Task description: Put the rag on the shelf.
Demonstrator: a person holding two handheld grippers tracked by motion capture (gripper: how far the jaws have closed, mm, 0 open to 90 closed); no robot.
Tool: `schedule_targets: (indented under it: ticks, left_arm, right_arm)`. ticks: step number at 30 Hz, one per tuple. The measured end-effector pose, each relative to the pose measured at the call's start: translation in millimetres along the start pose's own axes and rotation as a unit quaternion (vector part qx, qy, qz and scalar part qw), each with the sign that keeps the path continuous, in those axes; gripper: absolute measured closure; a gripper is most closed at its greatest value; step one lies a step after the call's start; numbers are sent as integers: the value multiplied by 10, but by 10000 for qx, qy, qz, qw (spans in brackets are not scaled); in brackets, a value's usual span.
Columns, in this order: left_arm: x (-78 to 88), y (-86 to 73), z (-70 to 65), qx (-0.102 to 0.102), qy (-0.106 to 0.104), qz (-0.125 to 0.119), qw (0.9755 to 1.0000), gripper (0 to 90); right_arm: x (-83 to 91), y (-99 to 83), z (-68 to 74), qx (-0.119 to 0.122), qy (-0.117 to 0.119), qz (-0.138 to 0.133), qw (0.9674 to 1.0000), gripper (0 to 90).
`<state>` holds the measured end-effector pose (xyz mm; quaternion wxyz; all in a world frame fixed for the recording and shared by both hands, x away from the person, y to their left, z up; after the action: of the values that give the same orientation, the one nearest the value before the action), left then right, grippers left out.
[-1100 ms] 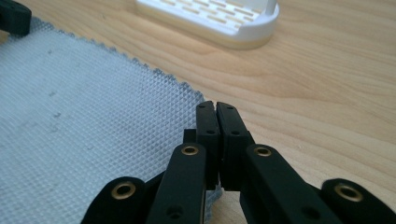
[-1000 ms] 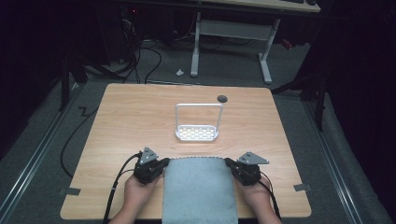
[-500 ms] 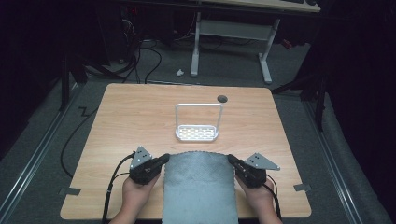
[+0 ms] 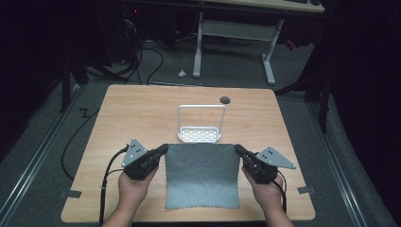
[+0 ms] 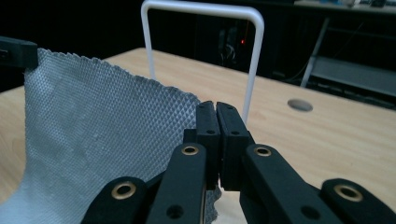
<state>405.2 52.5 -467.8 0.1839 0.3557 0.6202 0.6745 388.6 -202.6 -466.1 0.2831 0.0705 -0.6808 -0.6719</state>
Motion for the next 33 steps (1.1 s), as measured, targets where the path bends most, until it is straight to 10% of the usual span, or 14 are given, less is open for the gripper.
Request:
schedule_targets:
  ticks: [23, 33]
  left_arm:
    - [-84, 916, 208, -408, 222, -647, 9968, 894]
    - [-247, 1078, 384, -435, 385, -696, 9959, 894]
  right_arm:
    - [27, 910, -158, 12, -111, -767, 9970, 897]
    - [-112, 1124, -261, 28, -167, -845, 9963, 897]
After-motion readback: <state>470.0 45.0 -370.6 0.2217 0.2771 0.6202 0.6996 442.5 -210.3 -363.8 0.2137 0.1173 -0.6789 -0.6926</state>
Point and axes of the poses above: each handheld gripper's, and its own axes: x roughly backward along the jaws, y roughly out of its top, z roughly to its left, the point moved 10 cm from there along -x, roughly forward along the jaws, and after that the axes turned 5 degrees about -x, right-handed, at the moved point
